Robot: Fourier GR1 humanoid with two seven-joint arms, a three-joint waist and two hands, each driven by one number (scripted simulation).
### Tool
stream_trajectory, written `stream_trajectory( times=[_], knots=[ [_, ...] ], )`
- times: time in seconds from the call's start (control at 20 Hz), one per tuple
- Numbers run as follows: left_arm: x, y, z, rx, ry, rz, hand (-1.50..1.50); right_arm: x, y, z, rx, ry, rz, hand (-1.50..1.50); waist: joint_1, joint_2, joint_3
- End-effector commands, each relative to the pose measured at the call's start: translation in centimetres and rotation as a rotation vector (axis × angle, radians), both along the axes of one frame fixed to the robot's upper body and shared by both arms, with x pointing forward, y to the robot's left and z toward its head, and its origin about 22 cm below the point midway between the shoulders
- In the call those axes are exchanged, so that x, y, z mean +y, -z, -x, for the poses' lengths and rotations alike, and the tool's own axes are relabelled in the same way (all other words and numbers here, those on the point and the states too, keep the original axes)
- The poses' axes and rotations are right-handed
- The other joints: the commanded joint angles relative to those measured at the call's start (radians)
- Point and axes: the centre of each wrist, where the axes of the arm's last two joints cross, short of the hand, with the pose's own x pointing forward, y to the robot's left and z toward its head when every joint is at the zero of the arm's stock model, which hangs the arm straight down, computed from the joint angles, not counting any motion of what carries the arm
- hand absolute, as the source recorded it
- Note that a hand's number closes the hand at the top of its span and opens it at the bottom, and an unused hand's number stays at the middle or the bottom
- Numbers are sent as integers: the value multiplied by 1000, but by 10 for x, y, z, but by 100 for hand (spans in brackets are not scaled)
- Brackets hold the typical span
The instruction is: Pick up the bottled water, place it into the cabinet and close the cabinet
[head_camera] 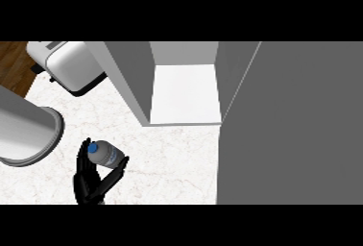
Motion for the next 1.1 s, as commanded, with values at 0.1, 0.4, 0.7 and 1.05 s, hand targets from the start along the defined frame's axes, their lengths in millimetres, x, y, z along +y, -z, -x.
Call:
stream_trajectory(
  times=[0.1, 0.4, 0.7, 1.05],
  knots=[
    [2, 20, -3, -49, -52, 79, 150, -2, -12, -3, -22, -6, -16, -150, 6, 4, 0],
    [-4, 18, -11, -115, -14, 125, 150, -2, -4, -7, -55, -12, -30, -150, 8, 4, 0],
    [-9, 12, -16, -92, 232, 115, 150, 2, -11, 2, -44, -11, -26, -150, -10, 0, 0],
    [-21, 1, -29, -142, 500, 123, 150, -3, -10, 3, -32, -15, -15, -150, -3, -1, 1]
  ],
)
